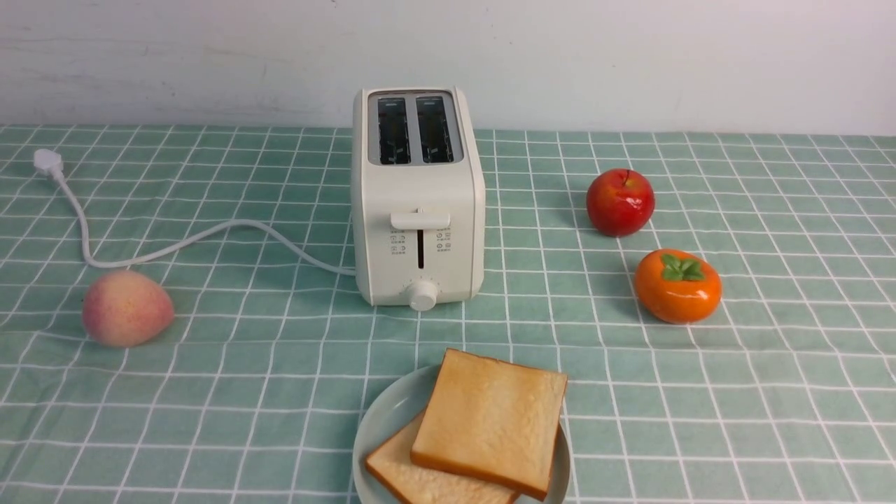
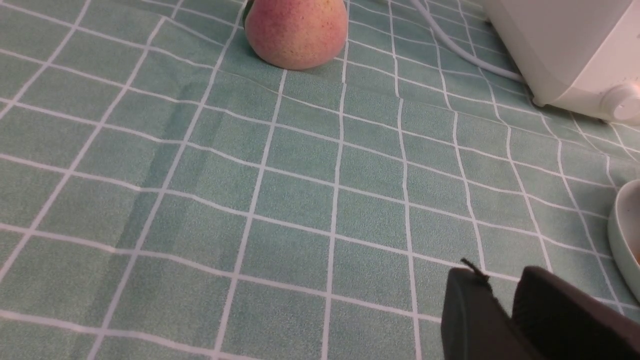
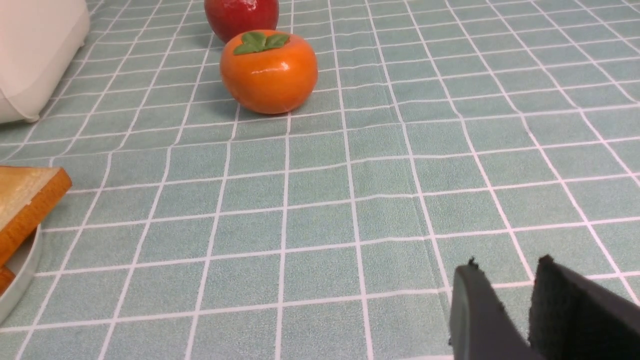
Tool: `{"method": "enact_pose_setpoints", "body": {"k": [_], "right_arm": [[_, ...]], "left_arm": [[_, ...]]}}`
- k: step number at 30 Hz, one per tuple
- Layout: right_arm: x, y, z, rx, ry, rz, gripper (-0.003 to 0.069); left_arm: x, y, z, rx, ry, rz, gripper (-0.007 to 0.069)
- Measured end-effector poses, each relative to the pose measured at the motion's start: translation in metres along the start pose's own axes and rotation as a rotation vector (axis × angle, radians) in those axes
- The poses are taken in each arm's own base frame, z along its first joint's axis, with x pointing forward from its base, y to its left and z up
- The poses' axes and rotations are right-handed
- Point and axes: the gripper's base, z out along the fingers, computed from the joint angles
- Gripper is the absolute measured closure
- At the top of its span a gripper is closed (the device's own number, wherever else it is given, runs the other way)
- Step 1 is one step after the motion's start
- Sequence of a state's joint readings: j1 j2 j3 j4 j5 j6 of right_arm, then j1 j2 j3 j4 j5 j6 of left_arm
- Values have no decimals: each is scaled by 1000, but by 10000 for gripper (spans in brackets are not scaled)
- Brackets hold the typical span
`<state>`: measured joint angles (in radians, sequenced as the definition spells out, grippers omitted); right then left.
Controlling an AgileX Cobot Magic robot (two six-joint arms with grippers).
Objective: Take toasted bread from bread machine on blue coffee table place on plate.
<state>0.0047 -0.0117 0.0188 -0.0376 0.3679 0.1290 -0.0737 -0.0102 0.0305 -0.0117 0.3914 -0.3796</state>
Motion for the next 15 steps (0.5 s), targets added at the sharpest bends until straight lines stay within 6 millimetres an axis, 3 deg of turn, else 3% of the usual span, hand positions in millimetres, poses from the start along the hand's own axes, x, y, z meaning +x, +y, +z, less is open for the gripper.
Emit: {"method": "enact_pose_setpoints", "body": {"k": [15], "right_arm": [[0,0,0,0,1,0,468]], "left_arm": [[0,0,0,0,0,0,479]]}}
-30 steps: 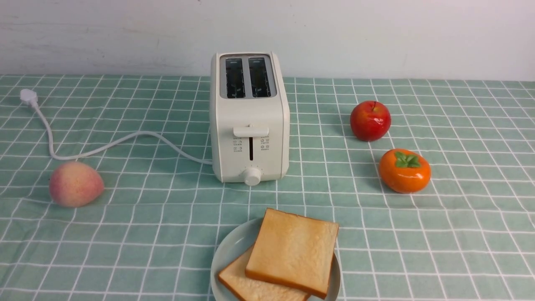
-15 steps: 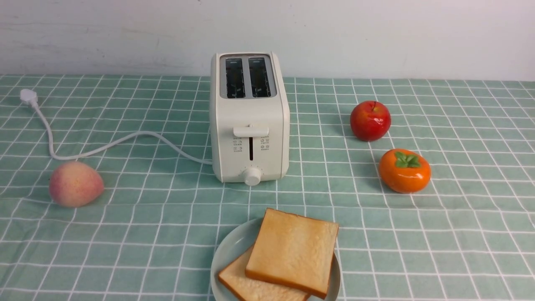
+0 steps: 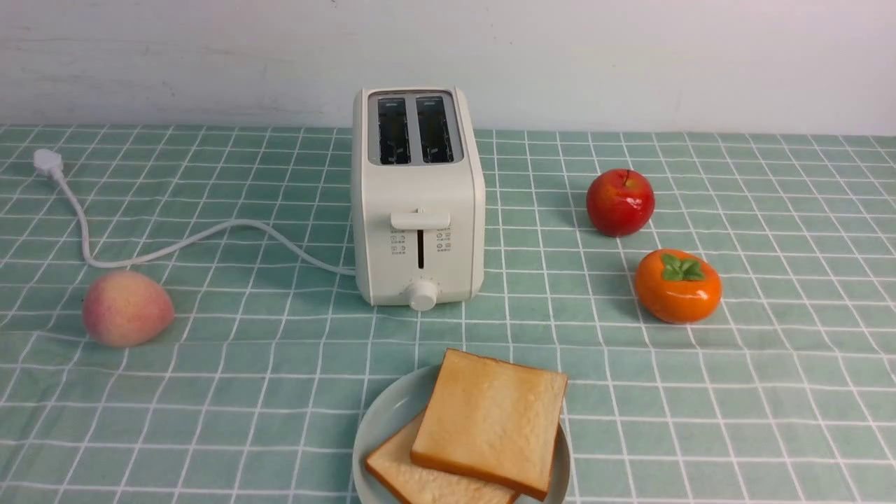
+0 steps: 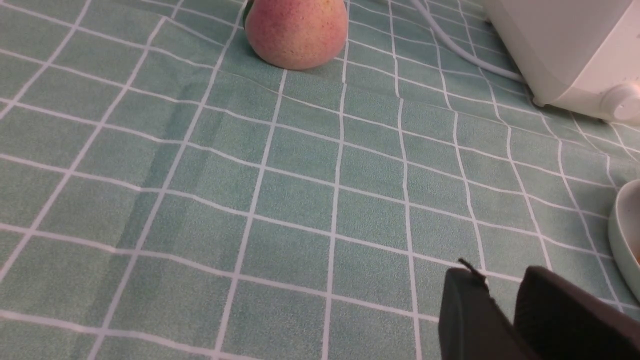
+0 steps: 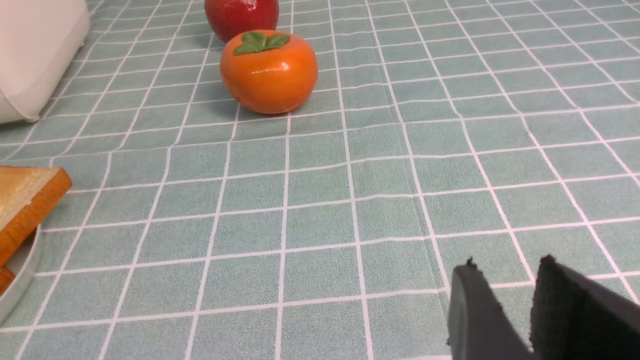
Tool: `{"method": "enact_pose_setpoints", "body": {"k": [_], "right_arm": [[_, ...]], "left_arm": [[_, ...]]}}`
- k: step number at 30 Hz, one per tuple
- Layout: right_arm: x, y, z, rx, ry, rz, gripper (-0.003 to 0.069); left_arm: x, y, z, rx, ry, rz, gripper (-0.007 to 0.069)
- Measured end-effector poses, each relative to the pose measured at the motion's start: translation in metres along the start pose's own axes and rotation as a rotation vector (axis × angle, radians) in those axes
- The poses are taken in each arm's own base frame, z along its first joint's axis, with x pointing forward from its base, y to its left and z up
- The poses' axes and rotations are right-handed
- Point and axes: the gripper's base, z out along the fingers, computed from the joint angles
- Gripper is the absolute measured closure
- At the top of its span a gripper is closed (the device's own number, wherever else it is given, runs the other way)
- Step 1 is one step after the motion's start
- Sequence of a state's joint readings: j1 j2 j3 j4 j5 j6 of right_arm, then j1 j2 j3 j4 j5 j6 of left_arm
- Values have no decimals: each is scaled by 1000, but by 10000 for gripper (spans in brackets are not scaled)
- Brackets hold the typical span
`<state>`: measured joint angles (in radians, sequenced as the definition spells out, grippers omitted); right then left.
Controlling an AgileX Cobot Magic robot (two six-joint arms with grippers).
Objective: Take toasted bread from bread machine on blue coffee table place on plate.
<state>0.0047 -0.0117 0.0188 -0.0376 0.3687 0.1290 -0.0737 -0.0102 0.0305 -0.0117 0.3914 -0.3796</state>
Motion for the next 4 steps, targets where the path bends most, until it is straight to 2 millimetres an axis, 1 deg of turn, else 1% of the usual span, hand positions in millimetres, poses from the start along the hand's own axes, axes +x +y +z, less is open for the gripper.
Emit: {"method": "enact_pose_setpoints", "body": {"k": [4], "right_arm": [[0,0,0,0,0,0,460]], "left_arm": [[0,0,0,0,0,0,475]]}}
